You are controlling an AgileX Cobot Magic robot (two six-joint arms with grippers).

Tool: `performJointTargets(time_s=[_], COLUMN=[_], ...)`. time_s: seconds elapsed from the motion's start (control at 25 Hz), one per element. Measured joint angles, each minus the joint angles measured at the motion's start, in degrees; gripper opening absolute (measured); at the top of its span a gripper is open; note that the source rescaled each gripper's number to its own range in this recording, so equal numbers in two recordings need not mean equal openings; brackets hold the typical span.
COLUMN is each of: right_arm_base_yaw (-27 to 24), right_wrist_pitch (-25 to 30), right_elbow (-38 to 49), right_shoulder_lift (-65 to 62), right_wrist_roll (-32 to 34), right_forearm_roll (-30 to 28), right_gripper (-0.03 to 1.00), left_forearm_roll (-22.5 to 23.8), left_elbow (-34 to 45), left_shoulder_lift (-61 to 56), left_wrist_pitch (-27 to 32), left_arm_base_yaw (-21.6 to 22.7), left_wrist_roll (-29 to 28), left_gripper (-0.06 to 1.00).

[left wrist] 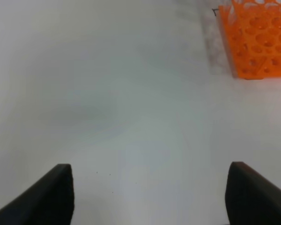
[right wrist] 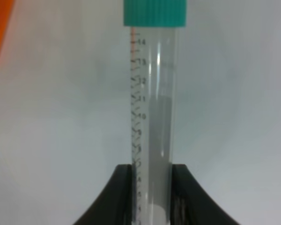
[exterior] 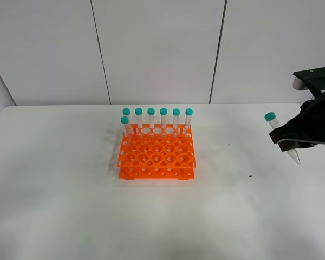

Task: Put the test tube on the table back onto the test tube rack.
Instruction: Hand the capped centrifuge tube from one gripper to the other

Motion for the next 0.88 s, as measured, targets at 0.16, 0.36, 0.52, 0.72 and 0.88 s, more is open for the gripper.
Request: performJointTargets(time_s=[0.16, 0.36, 0.52, 0.72, 0.88], right_arm_base_yaw=[1.16, 10.18, 17.98, 22.72, 23.36], right_wrist_pitch=[-0.35, -3.48, -5.74, -4.35, -3.24], right_elbow=[-0.02, -4.81, -6.04, -5.56, -1.02], right_shoulder_lift=[-1.84, 0.49, 3.89, 7.76, 7.05], right_wrist_roll=[-2.84, -8.83, -19.61, -32.79, -39.46], right_forearm_roll=[3.95, 9.32, 17.29, 30.06, 36.48], right_gripper=[0.02, 0.02, 0.02, 0.02, 0.02], left_forearm_roll=[0.0, 0.0, 0.0, 0.0, 0.0], left_elbow=[0.0, 0.0, 0.0, 0.0, 0.0], left_shoulder_lift=[0.0, 0.0, 0.0, 0.0, 0.0], left_wrist_pitch=[0.0, 0.0, 0.0, 0.0, 0.0], left_arm_base_yaw=[0.0, 0.0, 0.0, 0.0, 0.0], left_wrist_roll=[0.0, 0.0, 0.0, 0.0, 0.0], left_gripper=[1.0, 1.0, 1.0, 1.0, 1.0])
